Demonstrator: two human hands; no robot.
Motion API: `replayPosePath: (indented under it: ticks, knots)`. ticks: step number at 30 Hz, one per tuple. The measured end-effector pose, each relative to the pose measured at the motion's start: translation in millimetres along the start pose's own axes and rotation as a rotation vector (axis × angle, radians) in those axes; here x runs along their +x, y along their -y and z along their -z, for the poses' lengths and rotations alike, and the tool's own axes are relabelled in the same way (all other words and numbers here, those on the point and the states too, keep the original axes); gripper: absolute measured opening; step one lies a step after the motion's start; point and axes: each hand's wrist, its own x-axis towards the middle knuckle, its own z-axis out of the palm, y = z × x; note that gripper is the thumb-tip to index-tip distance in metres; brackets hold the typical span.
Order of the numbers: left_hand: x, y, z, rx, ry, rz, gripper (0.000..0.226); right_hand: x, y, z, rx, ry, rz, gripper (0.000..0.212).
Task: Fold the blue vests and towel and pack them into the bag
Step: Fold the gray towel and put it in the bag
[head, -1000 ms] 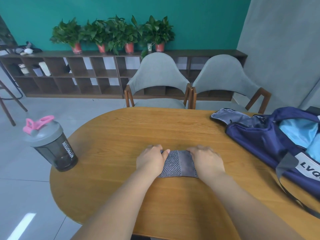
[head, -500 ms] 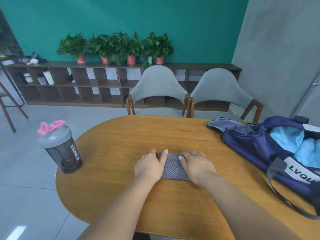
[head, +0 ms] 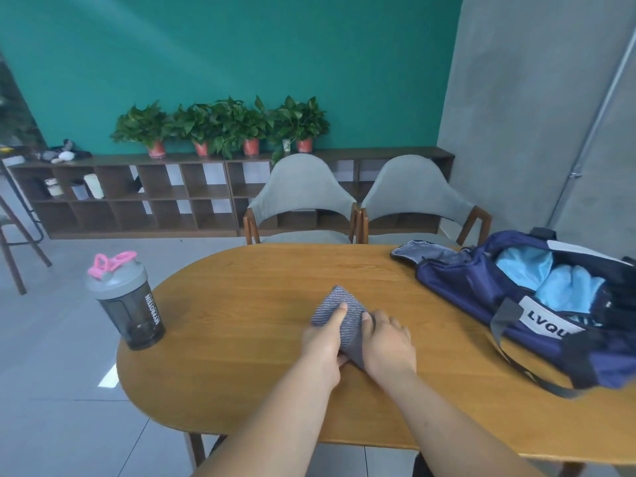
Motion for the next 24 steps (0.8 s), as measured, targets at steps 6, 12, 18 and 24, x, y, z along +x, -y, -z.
replayPosePath:
  ticks: [6,12,18,24]
  knots:
    - [-42.1,-3.4,-30.7,-0.072,0.101,-0.144,0.034,-22.0,-20.3,35.2,0.224,-0.019,0.047,0.027]
    - [-86.9,-14.1,-69.8,0.038,0.364,-0.245,0.036,-28.6,-33.5,117.9,0.353,-0.114,0.183,0.051]
    - [-109.0,-11.6,-110.2,-0.001,0.599,-0.291,0.043,-22.1,-68.6,172.1,0.439,0.02,0.178,0.063]
    - [-100.4,-7.9,-161.8,0.101,0.581,-0.327,0.04,-5.6,-105.8,212.9,0.268,-0.078,0.183,0.044]
